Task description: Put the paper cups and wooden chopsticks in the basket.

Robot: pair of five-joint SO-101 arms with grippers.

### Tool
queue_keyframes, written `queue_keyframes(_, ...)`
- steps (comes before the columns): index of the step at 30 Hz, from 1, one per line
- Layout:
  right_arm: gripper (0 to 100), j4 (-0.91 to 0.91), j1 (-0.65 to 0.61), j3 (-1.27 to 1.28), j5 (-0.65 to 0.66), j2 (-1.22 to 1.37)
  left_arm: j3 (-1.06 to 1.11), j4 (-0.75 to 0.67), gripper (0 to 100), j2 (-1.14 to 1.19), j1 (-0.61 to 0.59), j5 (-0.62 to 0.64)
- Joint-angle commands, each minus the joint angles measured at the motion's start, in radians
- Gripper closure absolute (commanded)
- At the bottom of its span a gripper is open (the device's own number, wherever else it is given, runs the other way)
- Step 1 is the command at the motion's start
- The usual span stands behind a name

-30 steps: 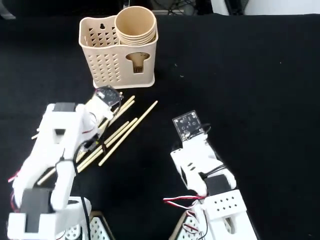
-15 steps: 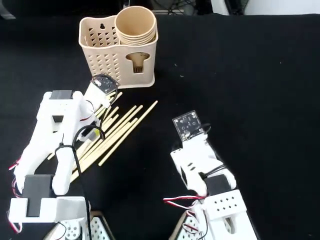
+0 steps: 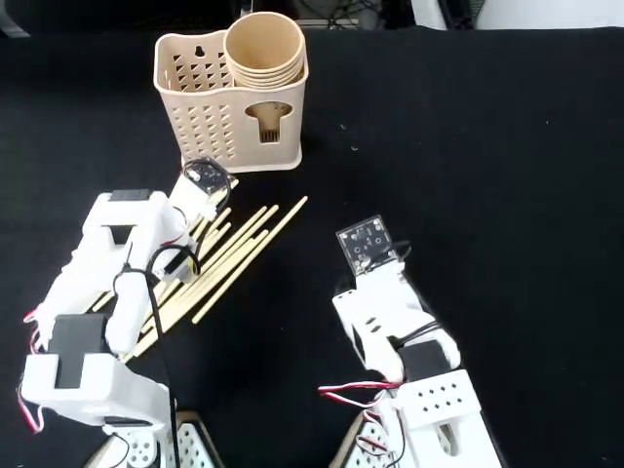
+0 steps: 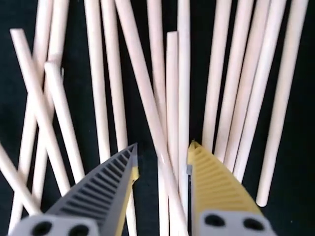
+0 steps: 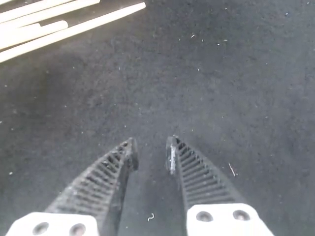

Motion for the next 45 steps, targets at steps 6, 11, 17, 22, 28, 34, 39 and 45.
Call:
queue_keyframes(6,87.8,-0.011,-0.009,-0.004,-0.009,-0.010,-0.054,-0.015,97,0.046,-0.008,0.000)
queue_keyframes(11,87.8,-0.012,-0.009,-0.004,-0.009,-0.010,-0.045,-0.015,95,0.046,-0.008,0.000)
queue_keyframes(17,87.8,-0.014,-0.009,-0.004,-0.009,-0.010,-0.064,0.038,97,0.044,-0.008,-0.002)
queue_keyframes(22,87.8,-0.014,-0.009,-0.004,-0.009,-0.010,-0.091,0.077,97,0.044,-0.007,-0.002)
queue_keyframes(28,87.8,-0.015,-0.009,-0.004,-0.009,-0.010,-0.093,0.129,97,-0.018,-0.004,-0.005)
queue_keyframes(34,87.8,-0.017,-0.009,-0.004,-0.009,-0.010,-0.084,0.201,97,-0.215,-0.001,-0.006)
queue_keyframes(39,87.8,-0.014,-0.009,-0.004,-0.009,-0.010,-0.093,0.275,97,-0.287,-0.001,-0.008)
queue_keyframes(45,87.8,-0.012,-0.009,-0.004,-0.009,-0.010,-0.084,0.281,97,-0.302,-0.005,-0.012)
